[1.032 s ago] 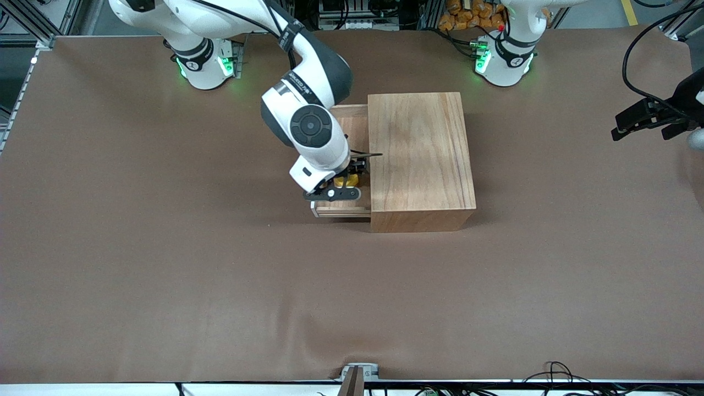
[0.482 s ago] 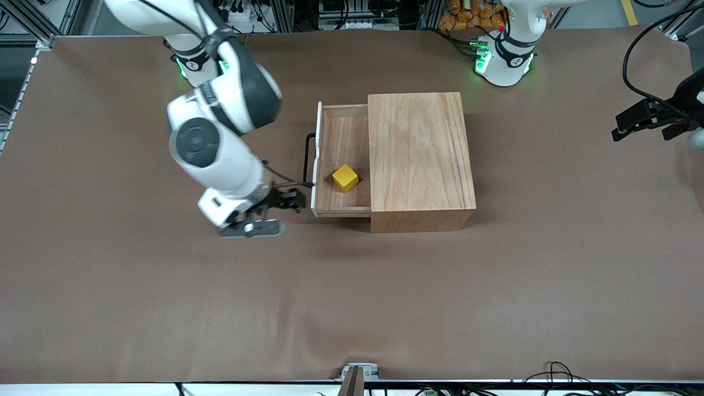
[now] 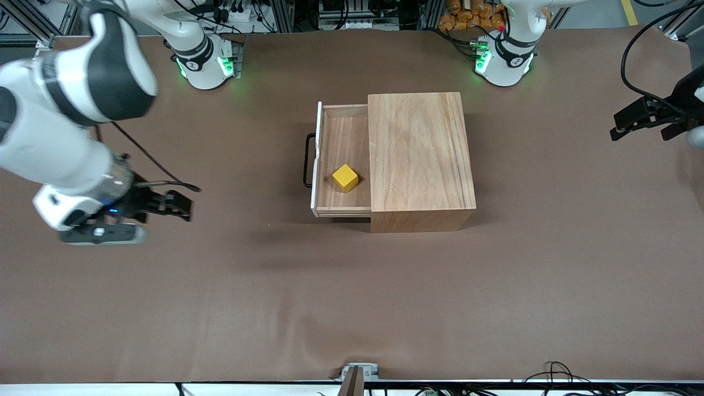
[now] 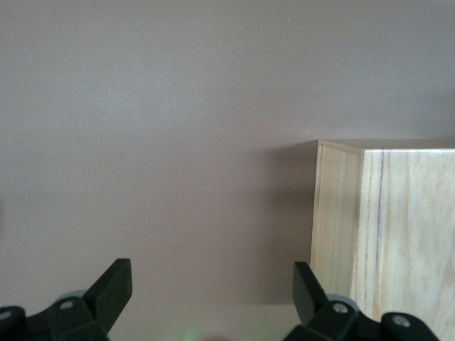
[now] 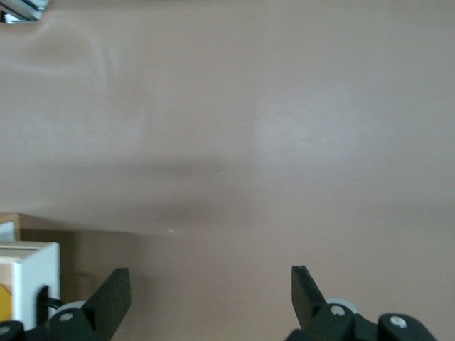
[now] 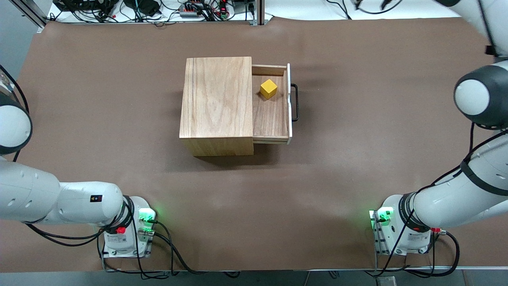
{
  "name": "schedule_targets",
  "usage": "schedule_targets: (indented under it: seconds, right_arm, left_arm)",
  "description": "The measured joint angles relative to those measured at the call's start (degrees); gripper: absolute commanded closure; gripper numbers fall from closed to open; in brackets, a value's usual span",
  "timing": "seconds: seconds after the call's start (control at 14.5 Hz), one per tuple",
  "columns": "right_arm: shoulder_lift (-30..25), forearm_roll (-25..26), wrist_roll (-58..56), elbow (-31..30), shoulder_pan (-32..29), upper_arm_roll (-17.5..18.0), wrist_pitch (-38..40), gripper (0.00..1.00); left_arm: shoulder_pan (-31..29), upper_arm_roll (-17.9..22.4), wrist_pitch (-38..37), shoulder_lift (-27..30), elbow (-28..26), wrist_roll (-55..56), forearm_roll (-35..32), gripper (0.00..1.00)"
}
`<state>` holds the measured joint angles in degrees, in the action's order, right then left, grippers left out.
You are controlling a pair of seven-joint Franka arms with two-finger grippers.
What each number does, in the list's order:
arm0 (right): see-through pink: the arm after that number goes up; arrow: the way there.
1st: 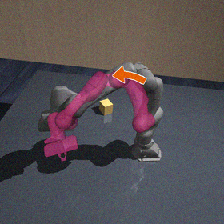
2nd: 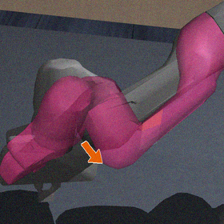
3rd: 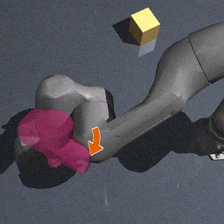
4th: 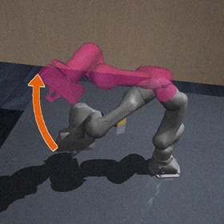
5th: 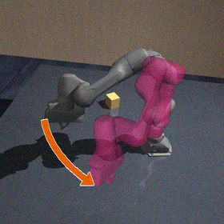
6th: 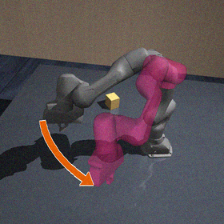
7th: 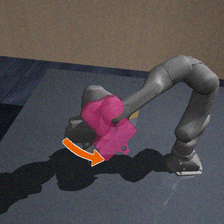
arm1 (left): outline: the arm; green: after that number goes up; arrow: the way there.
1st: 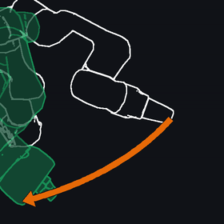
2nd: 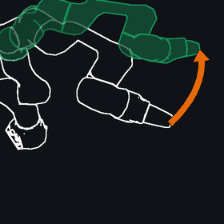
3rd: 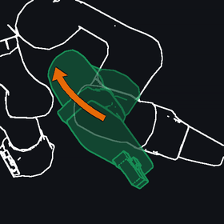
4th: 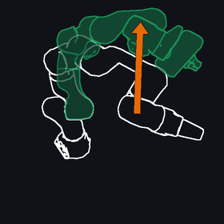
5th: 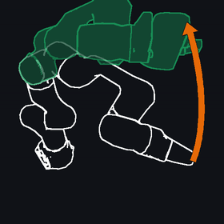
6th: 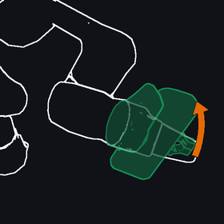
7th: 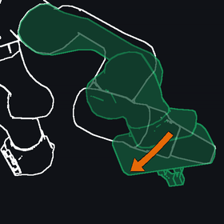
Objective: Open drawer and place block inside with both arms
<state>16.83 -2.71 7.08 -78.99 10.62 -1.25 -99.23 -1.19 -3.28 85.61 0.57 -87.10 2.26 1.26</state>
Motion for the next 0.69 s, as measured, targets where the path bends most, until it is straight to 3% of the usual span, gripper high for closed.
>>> schedule_targets:
  seconds: [0.41,0.69]
  right_arm:
    - [-14.47,0.58,-6.85,-14.19,-8.21,-0.1,1.25,0.0]
    - [-20.25,0.67,-8.82,-18.15,-10.88,-0.01,4.0,0.0]
  left_arm:
    - [0.19,-0.33,-0.05,-0.02,-0.02,-0.01,0.0,0.0]
    - [0.01,-0.17,-0.08,-0.03,-0.03,-0.01,0.0,0.0]
